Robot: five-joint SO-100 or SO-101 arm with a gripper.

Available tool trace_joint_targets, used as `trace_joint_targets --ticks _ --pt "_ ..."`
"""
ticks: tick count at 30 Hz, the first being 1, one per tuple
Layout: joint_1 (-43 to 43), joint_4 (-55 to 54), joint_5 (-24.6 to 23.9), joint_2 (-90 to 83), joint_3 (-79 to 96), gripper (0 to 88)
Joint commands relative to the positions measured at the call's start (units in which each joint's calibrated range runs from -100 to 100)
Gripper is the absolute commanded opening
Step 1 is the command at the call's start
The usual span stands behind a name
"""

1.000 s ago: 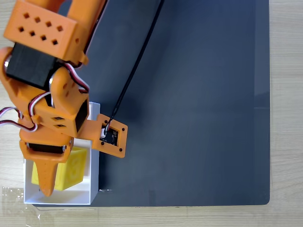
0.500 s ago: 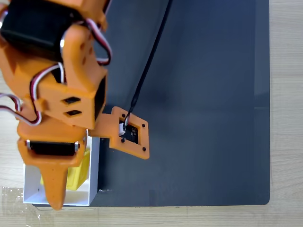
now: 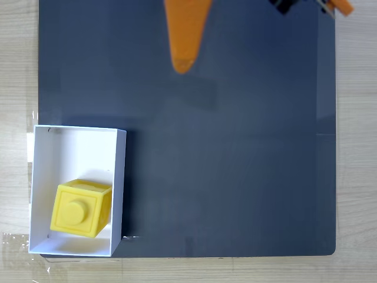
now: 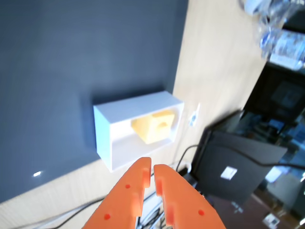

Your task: Grasp a yellow block and put it in the box

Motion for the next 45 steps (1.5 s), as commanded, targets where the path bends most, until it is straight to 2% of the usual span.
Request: trace_joint_targets --ticks 1,8,14,17,21,45 --pt "-2.18 -1.74 -0.24 -16.64 20.67 1.0" --pt "-1.76 -4.79 -0.14 -44.10 55.95 1.0" --pt "-1.59 -2.35 -0.14 -64.36 74.95 1.0" --pt "-1.34 -2.44 -0.24 -70.20 81.37 1.0" --pt "-1.34 -5.14 -0.19 -69.27 87.97 1.0" --pt "-1.50 -5.41 -0.19 -69.53 88.97 1.0"
